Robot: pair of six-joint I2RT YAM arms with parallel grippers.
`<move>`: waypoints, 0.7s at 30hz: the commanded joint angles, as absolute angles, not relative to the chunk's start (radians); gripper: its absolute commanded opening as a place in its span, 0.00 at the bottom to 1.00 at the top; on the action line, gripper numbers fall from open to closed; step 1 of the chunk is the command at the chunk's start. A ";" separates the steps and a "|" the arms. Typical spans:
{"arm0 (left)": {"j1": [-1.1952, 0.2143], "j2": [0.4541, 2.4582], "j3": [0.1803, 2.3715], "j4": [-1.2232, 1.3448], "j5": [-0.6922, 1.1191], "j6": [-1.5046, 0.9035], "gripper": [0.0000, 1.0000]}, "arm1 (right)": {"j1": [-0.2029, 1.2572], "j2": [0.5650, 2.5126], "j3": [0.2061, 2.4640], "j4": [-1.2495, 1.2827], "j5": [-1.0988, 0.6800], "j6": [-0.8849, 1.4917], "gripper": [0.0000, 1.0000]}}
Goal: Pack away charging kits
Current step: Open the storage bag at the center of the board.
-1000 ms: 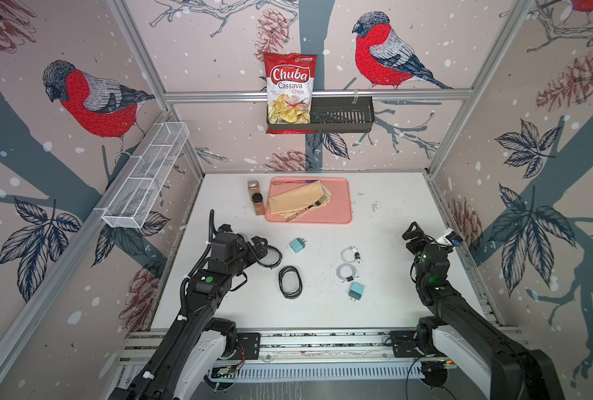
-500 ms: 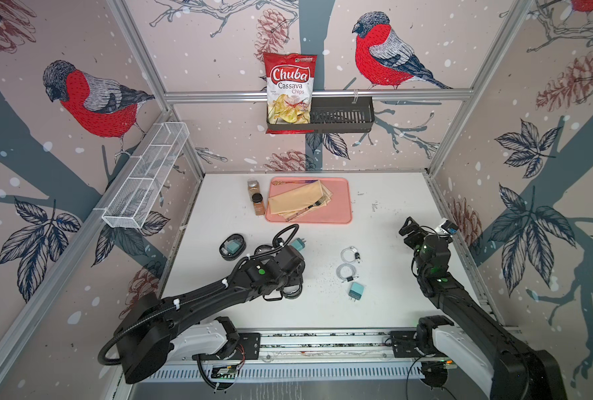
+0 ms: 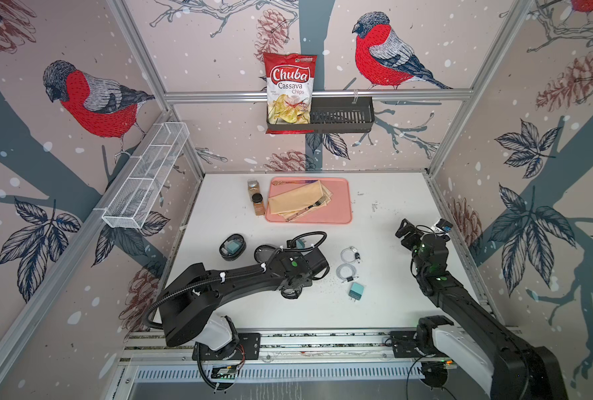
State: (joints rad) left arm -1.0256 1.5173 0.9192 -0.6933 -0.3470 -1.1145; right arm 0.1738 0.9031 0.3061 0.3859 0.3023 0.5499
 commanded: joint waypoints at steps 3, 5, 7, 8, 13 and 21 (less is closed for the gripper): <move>-1.032 1.595 0.964 -0.768 -0.382 -1.132 0.52 | 0.178 0.893 0.298 0.398 0.298 0.539 0.99; -1.035 1.632 0.992 -0.797 -0.396 -1.140 0.52 | 0.179 0.894 0.299 0.400 0.296 0.538 0.99; -1.041 1.667 1.031 -0.830 -0.414 -1.150 0.52 | 0.182 0.894 0.299 0.400 0.295 0.537 1.00; -1.043 1.678 1.040 -0.836 -0.417 -1.152 0.51 | 0.183 0.895 0.299 0.400 0.295 0.537 0.99; -1.048 1.713 1.061 -0.849 -0.418 -1.163 0.39 | 0.188 0.896 0.301 0.402 0.296 0.533 1.00; -1.052 1.678 1.067 -0.858 -0.428 -1.170 0.02 | 0.193 0.911 0.306 0.399 0.286 0.532 0.99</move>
State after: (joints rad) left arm -1.0496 1.6962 1.0618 -0.8234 -0.3962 -1.1507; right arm 0.1898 0.9051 0.2996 0.3878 0.3019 0.5484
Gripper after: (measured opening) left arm 0.047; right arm 0.995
